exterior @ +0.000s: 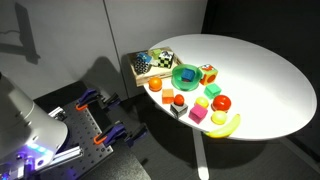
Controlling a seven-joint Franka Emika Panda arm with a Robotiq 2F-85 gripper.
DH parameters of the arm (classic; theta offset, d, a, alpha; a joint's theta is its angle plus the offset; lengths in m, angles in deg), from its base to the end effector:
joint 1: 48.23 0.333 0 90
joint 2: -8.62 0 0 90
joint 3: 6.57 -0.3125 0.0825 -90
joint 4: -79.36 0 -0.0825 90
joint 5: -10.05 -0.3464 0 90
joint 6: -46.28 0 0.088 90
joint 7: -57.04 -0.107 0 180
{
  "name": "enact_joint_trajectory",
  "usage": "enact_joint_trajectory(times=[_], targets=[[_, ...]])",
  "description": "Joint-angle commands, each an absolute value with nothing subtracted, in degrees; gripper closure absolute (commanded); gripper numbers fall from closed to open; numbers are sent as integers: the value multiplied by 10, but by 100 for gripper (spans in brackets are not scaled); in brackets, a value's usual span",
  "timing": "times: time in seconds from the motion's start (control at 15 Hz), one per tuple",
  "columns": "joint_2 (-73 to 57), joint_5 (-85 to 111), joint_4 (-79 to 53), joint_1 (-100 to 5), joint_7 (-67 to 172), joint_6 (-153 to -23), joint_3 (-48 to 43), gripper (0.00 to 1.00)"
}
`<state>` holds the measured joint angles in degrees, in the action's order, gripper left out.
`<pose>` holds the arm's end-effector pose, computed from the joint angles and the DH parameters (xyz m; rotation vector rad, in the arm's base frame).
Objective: Remove the green block from the bowl
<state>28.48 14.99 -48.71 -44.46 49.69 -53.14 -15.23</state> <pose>0.3888 0.0831 0.5049 2.9723 0.1437 -0.1982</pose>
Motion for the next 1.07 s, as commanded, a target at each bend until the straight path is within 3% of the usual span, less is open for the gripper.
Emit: enact_joint_trajectory(times=[0.0,1.0], targets=[[260,126,-454,-441,533,-551,-128,0],[79,105,-335,-462,589,-666,-82,0]])
